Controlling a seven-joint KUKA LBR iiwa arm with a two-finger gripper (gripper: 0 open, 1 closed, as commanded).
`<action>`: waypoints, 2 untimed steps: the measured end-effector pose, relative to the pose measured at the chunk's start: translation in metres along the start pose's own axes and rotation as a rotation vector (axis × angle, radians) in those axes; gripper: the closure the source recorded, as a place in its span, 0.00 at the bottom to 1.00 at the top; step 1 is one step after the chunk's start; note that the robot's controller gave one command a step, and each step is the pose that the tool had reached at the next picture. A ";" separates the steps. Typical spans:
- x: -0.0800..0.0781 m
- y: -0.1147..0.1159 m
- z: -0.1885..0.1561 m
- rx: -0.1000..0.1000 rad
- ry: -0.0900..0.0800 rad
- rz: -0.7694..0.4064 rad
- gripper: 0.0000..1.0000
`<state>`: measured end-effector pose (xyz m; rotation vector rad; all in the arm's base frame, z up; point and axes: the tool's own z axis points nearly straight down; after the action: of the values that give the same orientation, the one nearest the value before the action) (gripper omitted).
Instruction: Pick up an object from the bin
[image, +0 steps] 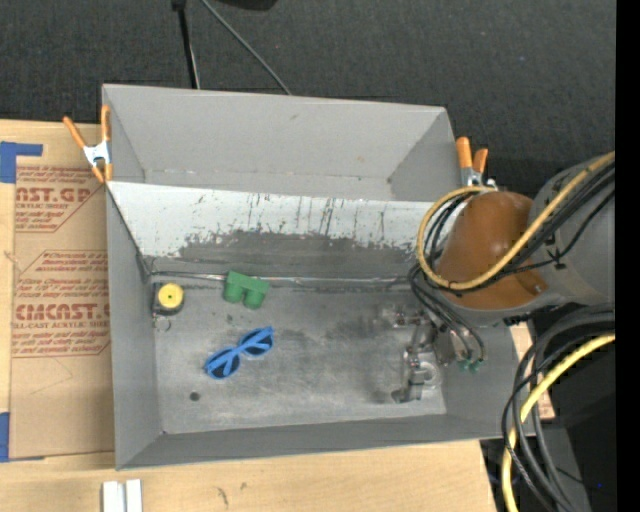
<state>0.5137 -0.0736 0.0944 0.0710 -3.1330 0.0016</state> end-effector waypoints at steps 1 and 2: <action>0.023 -0.063 0.025 0.002 -0.012 -0.198 0.00; 0.022 -0.078 0.024 -0.002 -0.014 -0.341 0.00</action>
Offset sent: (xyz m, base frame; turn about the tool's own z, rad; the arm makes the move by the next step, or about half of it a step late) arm -0.0209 -0.0627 -0.0244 -0.2007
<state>0.4948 -0.1524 0.0702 0.6037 -3.0889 -0.0045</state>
